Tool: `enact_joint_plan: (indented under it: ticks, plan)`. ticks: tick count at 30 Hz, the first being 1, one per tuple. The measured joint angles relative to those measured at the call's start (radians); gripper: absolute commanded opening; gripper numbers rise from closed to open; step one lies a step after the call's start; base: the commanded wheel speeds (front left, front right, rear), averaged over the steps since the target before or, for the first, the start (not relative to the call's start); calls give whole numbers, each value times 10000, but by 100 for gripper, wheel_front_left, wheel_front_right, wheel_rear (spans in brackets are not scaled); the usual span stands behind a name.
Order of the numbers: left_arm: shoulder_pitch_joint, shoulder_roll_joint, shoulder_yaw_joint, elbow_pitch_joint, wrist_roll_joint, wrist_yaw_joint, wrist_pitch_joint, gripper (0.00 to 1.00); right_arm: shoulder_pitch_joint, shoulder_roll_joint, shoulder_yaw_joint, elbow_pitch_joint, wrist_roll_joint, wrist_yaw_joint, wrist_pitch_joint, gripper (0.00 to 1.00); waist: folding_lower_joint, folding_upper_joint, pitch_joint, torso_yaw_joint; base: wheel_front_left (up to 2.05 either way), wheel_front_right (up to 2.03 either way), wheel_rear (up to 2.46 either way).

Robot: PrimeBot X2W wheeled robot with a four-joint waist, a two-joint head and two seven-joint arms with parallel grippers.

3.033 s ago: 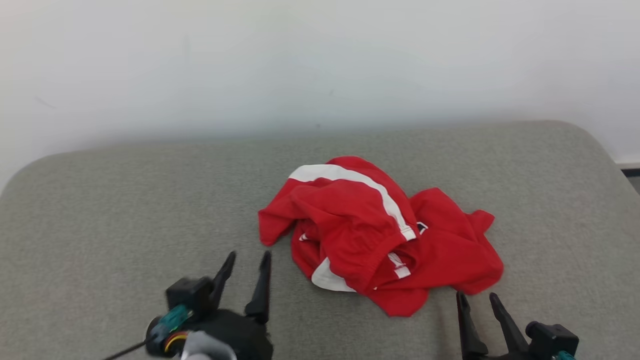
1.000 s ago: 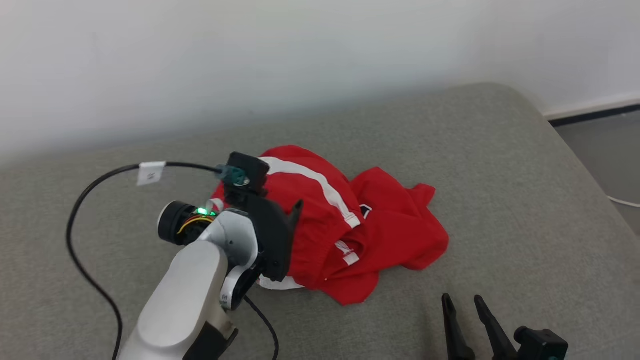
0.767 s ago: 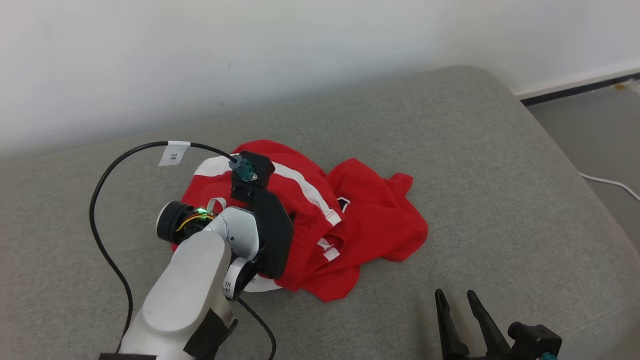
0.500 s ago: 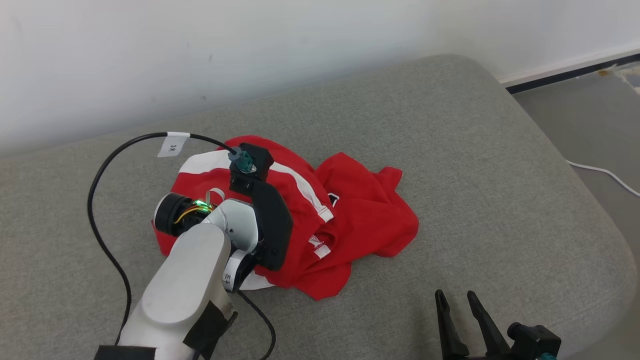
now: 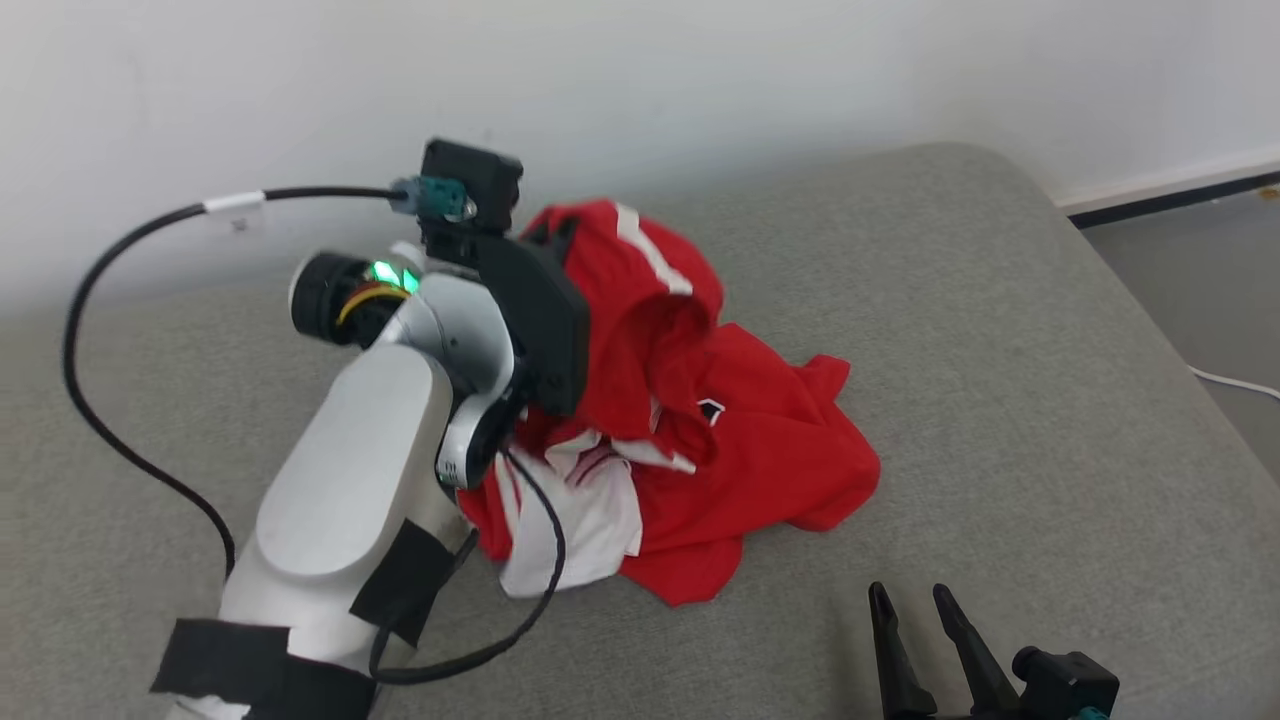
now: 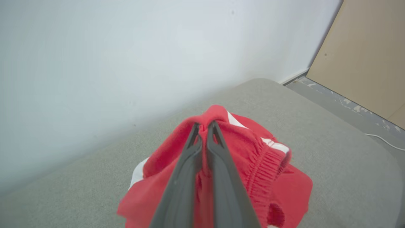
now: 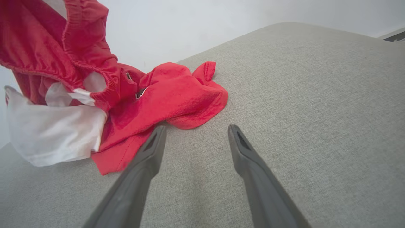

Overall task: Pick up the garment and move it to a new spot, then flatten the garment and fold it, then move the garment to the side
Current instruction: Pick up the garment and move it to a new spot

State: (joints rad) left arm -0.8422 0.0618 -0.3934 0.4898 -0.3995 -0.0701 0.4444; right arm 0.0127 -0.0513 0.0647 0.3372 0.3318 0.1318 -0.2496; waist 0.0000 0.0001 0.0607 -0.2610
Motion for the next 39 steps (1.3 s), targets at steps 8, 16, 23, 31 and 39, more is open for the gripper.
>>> enact_joint_plan:
  ticks: [8, 16, 23, 31, 39]
  plan:
    - [-716, 6, 121, -826, 44, 188, -1250, 0, 115, 2, 23, -188, -73, 0, 134, 100, 0, 0, -176, 771, 0, 0, 0]
    - [-1182, 608, 280, -828, 232, 167, -1396, 0, 298, 0, 102, -387, -82, 0, 272, 100, 0, 0, -357, 1923, 0, 0, 0]
    - [-1228, 1480, 777, -232, 115, 102, -1540, 0, 363, 2, 476, -903, -81, 0, 462, 100, 0, 0, -503, 3098, 0, 0, 0]
    - [-1045, 2646, 1053, 667, 167, -109, -2284, 0, 293, 2, 769, -1733, -79, 0, 826, 100, -1, -1, -551, 4348, 0, 0, 0]
    - [-716, 3152, 1244, 1801, 188, -263, -3827, 0, 121, 8, 1011, -2671, -217, 0, 1423, 100, 0, -1, -128, 5048, 0, 0, 0]
